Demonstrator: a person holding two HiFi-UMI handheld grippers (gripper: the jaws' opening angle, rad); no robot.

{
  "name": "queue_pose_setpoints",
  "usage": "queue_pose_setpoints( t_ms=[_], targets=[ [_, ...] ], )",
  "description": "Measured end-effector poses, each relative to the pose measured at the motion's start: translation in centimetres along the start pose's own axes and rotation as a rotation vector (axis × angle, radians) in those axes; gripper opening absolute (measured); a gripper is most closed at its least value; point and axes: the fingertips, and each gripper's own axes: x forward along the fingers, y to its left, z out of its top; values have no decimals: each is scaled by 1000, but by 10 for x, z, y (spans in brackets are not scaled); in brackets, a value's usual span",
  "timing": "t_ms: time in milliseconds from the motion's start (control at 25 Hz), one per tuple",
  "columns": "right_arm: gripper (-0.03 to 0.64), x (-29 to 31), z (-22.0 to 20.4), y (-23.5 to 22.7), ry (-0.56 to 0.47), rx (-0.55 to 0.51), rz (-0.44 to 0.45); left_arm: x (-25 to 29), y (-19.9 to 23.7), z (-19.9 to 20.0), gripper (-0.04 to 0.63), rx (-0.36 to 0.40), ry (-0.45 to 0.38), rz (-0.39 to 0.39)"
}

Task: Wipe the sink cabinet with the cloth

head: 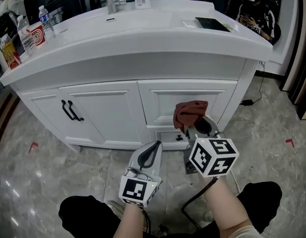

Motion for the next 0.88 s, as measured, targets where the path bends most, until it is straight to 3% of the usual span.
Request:
queue_pose_setpoints(
  t_ms=[200,400,680,880],
  targets=[
    [78,36,-35,60,72,-27,118,-27,35,7,0,-54,-22,97],
    [78,68,-45,85,106,-23,141,-38,57,8,0,-72,-35,147],
    [78,69,-42,71,94,2,137,-32,57,2,0,-85,-23,142],
    [78,61,-46,36,94,-1,63,-18,43,-13,0,-75,10,102]
  ],
)
